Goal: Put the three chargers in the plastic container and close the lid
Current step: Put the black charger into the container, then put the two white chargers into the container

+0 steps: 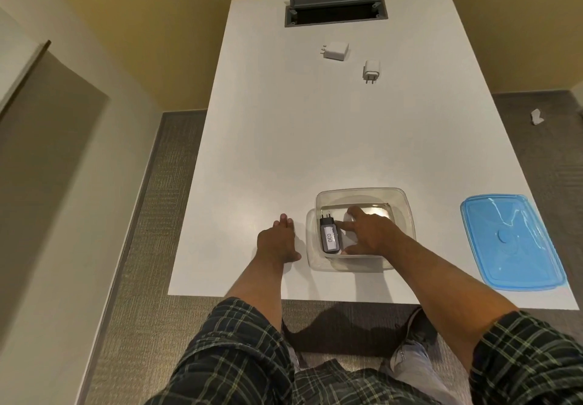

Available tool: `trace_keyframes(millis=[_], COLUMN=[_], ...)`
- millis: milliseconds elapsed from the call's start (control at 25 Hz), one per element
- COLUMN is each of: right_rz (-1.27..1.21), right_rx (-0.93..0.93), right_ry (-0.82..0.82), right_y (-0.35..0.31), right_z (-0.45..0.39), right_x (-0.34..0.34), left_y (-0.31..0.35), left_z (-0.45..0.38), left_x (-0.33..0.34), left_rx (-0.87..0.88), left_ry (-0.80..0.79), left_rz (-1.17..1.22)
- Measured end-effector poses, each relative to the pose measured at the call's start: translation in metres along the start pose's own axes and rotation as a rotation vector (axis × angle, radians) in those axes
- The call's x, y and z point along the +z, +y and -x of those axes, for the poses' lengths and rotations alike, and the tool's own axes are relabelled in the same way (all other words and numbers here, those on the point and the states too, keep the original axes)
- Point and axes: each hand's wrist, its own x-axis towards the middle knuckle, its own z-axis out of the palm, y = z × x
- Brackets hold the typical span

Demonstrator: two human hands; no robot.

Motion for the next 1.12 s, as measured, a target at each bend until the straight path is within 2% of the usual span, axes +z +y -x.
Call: trace_keyframes(millis=[120,280,360,520,600,680,800,840,960,1120], right_rz=[-0.006,0.046,0.096,0.32,0.333,0.246,0.054,0.013,-0.072,-0.138], right_rx=[0.008,0.042,0.007,-0.226,-0.295,-0.254,-0.093,-0.038,0.13,0.259], right_ry=[0.006,0.01,0.063,0.374,0.566,0.718,0.882,0.873,0.663,0.455], right_y=[-0.003,-0.009,-0.007,-0.004,-0.007,-0.01,-0.009,-0.005,0.012,0.035], right_z=[0.0,-0.005,-0.006,-0.011,-0.017,-0.029,-0.05,-0.057,-0.082,-0.121], right_x=[-0.003,-0.014,-0.022,-0.032,-0.043,-0.06,-0.085,-0.092,-0.106,-0.114], left_y=[0.001,0.001,0.001,-0.004,-0.006,-0.007,-0.006,-0.006,-0.007,-0.008], left_z=[-0.001,-0.002,-0.004,-0.016,-0.024,-0.034,-0.052,-0.059,-0.083,-0.117], left_x=[-0.002,-0.009,-0.015,-0.03,-0.036,-0.044,-0.059,-0.063,-0.074,-0.083], left_rx=[-0.016,-0.02,-0.026,-0.002,0.03,0.047,0.087,0.102,0.129,0.189], left_ry=[0.05,0.229,0.283,0.393,0.468,0.54,0.59,0.61,0.643,0.593], left_rz=[0.008,0.067,0.074,0.05,0.071,0.109,0.15,0.147,0.2,0.174])
